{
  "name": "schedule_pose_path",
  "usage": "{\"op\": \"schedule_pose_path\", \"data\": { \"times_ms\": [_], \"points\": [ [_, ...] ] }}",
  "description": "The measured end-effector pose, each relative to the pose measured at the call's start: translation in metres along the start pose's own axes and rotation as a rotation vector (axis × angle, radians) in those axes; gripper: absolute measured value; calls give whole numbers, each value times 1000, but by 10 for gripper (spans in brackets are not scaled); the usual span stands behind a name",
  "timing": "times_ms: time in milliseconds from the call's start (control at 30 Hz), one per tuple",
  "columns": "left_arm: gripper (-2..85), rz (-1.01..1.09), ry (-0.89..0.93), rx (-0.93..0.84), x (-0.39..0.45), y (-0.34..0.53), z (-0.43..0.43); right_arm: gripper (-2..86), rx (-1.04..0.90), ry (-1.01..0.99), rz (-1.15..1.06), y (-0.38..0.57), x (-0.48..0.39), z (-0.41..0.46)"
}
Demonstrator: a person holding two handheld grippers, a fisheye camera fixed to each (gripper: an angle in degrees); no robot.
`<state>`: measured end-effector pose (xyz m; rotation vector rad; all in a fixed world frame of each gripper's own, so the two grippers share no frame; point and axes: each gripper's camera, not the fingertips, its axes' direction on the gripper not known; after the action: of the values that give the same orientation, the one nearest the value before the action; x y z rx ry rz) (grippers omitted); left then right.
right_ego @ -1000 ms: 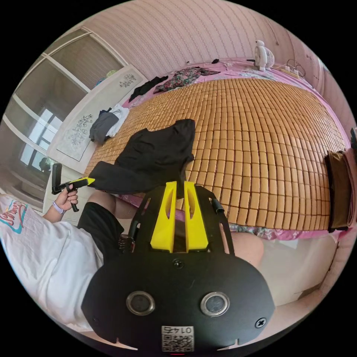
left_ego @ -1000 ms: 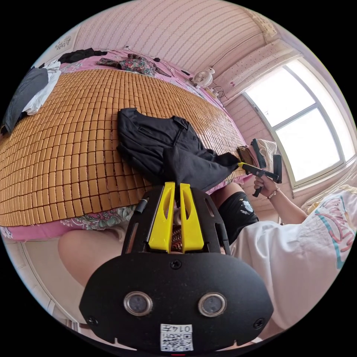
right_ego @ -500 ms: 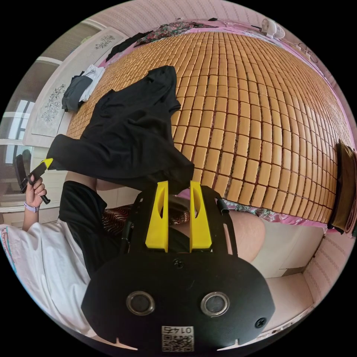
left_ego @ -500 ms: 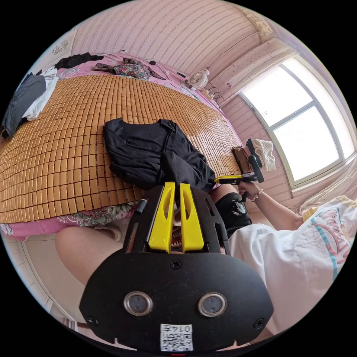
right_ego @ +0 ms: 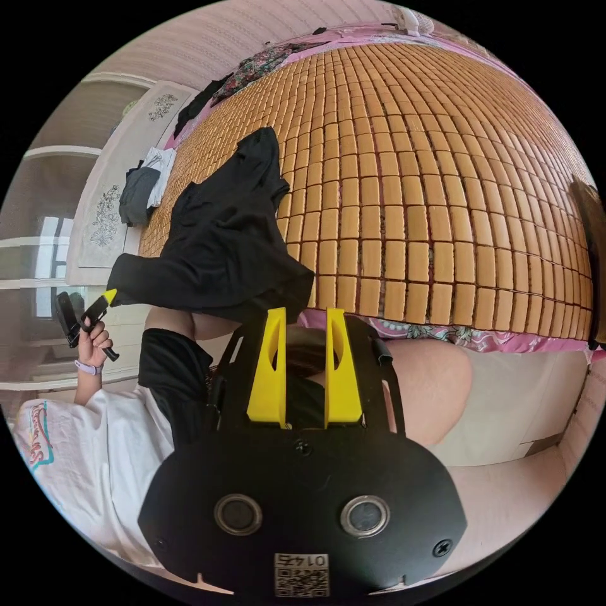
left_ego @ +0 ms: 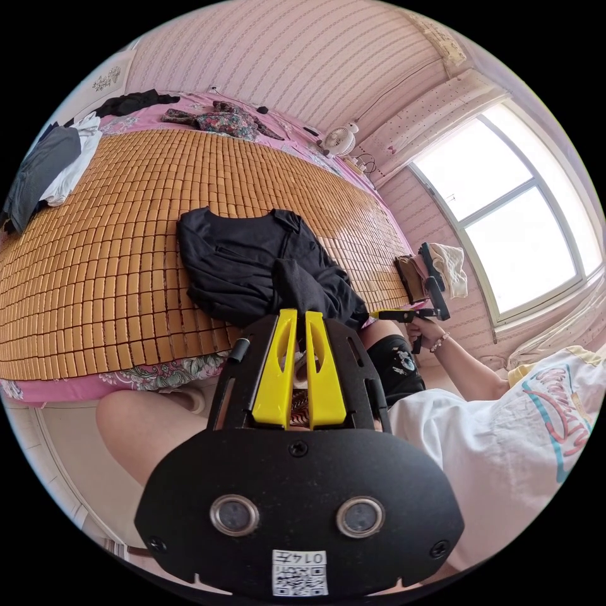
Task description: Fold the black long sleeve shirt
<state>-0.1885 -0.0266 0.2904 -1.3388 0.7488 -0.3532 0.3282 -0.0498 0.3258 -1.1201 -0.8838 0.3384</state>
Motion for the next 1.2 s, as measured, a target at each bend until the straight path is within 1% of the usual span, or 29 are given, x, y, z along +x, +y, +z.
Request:
{"op": "schedule_pose_path", "data": {
  "times_ms": [67,167,233,333,400,433,500,533,600,633,700,767,800,867,1000,1067,1100,1133,1200],
  "points": [
    [0,1,-4,-5,4,4,0,76,-4,-22,23,2,0,4],
    [0,-13,4,-1,7,11,-2,53,-108,-28,-1,7,-4,21],
    [0,-16,9,5,9,15,-6,39,-95,-24,-28,18,-11,17],
    [-2,-4,-4,35,14,18,-20,16,50,-26,-77,43,-27,-20],
    [-2,4,17,81,16,15,-35,6,216,-54,-119,62,-39,-69],
    [-3,16,47,112,18,10,-47,6,262,-62,-129,67,-43,-84],
    [-4,52,79,158,26,-2,-68,4,487,-164,-192,87,-62,-152],
    [-4,95,84,192,36,-12,-84,4,542,-195,-219,92,-69,-170],
    [-5,167,85,258,53,-27,-113,3,732,-266,-379,117,-112,-242],
    [-5,217,99,317,65,-36,-136,2,778,-266,-425,126,-126,-258],
    [-5,275,125,416,82,-43,-168,2,927,-206,-605,165,-183,-309],
    [-6,287,172,499,95,-46,-201,2,1020,-154,-684,194,-214,-332],
    [-6,279,188,508,96,-47,-207,2,1072,-101,-713,211,-229,-341],
    [-6,279,215,528,98,-43,-222,2,1112,-51,-719,227,-242,-348],
    [-6,262,214,502,102,-36,-229,2,1090,-100,-691,247,-253,-347],
    [-7,318,203,532,116,-20,-239,2,1129,-113,-710,268,-257,-347],
    [-7,341,215,547,120,-15,-243,2,1166,-147,-726,285,-259,-350],
    [-7,399,246,578,131,-2,-253,2,1189,-169,-737,294,-259,-353],
    [-7,508,275,653,150,18,-274,1,1294,-268,-812,332,-262,-369]
  ]
}}
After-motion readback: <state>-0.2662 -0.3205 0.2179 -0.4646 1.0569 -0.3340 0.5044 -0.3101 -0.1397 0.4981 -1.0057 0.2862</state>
